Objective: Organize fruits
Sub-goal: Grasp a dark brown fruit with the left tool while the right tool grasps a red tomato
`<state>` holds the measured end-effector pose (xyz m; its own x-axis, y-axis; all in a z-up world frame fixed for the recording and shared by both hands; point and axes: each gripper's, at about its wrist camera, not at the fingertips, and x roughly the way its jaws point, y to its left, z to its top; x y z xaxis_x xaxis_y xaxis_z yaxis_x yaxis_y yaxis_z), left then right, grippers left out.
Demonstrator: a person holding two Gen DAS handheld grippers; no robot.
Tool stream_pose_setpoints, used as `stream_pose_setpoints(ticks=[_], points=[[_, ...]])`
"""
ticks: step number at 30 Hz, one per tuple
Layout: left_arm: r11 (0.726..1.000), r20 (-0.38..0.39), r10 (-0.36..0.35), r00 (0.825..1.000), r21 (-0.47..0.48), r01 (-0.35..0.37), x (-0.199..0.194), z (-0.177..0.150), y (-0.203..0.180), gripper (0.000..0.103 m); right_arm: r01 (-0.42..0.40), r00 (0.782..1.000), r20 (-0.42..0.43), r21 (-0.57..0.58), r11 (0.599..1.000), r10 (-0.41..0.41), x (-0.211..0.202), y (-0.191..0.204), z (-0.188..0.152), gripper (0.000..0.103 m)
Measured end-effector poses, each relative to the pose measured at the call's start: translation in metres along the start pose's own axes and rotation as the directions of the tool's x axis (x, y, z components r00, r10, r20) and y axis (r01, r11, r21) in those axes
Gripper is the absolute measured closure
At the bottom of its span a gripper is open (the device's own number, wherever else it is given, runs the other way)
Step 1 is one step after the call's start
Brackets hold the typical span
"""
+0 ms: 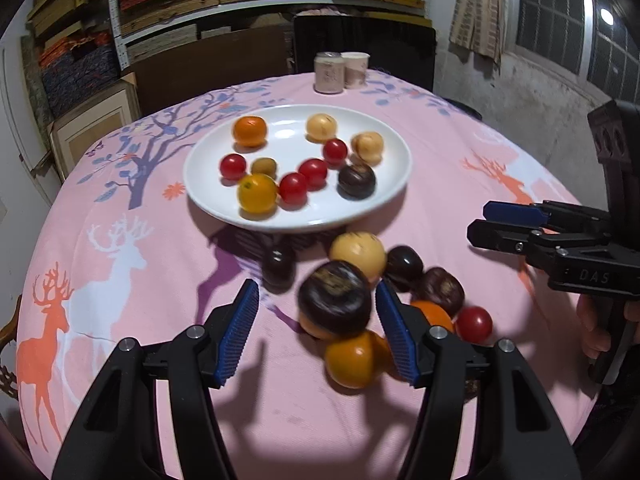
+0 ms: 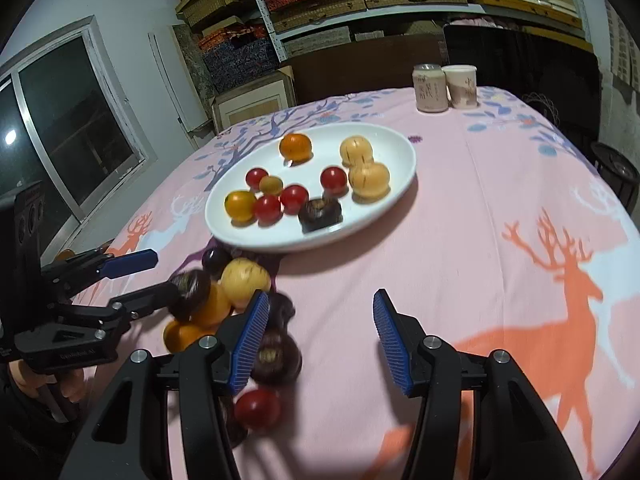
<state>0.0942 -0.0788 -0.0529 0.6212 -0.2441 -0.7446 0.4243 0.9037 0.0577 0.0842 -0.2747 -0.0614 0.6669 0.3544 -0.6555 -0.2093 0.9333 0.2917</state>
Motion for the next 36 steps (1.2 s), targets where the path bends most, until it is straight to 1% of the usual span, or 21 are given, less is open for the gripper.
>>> stream_pose_setpoints(ticks=[1,5,7,8,9,13,17,20,26,28,32,36], points=[[1.0,-0.007,0.015,1.0,0.011,-0.015,0.004,-0.002,-0.005,0.044,0.006,1.0,-0.001,0.001,1.0,-0.006,-0.003,0.001,-0.005,0.048],[1.0,-0.026,0.011,1.0,-0.01,-0.011,0.016,-0.002,-0.009,0.044,0.009,1.0,-0.004,-0.008,1.0,-0.009,-0.01,0.006,-0.017,0.048],[1.0,-0.033,0.006,0.999,-0.021,-0.007,0.02,-0.002,-0.008,0.048,0.012,1.0,-0.005,-0.009,1.0,-0.012,-0.013,0.006,-0.021,0.048],[1.0,-0.041,-0.001,0.999,-0.028,0.0,0.022,-0.001,-0.007,0.053,0.013,1.0,-0.006,-0.005,1.0,-0.013,-0.013,0.005,-0.022,0.048],[0.999,-0.046,-0.007,0.999,-0.035,0.006,0.023,-0.002,-0.006,0.053,0.014,1.0,-0.006,-0.001,1.0,-0.014,-0.014,0.004,-0.023,0.048],[0.999,-0.044,-0.013,0.999,-0.047,0.011,0.024,-0.003,-0.004,0.054,0.011,1.0,-0.007,0.01,1.0,-0.011,-0.014,0.001,-0.024,0.048],[0.998,-0.03,-0.021,0.999,-0.061,0.019,0.025,-0.002,-0.001,0.06,0.012,1.0,-0.014,0.005,1.0,-0.012,-0.013,0.001,-0.026,0.048],[0.997,-0.021,-0.032,0.999,-0.074,0.031,0.025,-0.003,0.002,0.06,0.012,1.0,-0.019,0.005,1.0,-0.012,-0.012,0.001,-0.028,0.048],[0.991,0.026,-0.043,0.999,-0.125,0.046,0.01,-0.003,0.013,0.061,0.006,0.999,-0.038,-0.028,1.0,-0.007,-0.012,0.01,-0.032,0.048],[0.991,0.037,-0.03,0.999,-0.127,0.034,0.004,-0.005,0.014,0.061,-0.005,0.999,-0.049,-0.056,0.998,0.003,-0.012,0.016,-0.035,0.05],[0.99,0.04,-0.026,0.999,-0.138,0.031,-0.008,-0.016,0.018,0.061,-0.024,0.998,-0.062,-0.105,0.994,0.018,-0.014,0.029,-0.042,0.053],[0.988,0.023,-0.004,1.0,-0.152,0.008,-0.016,-0.031,0.029,0.061,-0.035,0.996,-0.082,-0.126,0.991,0.025,-0.013,0.037,-0.046,0.055]])
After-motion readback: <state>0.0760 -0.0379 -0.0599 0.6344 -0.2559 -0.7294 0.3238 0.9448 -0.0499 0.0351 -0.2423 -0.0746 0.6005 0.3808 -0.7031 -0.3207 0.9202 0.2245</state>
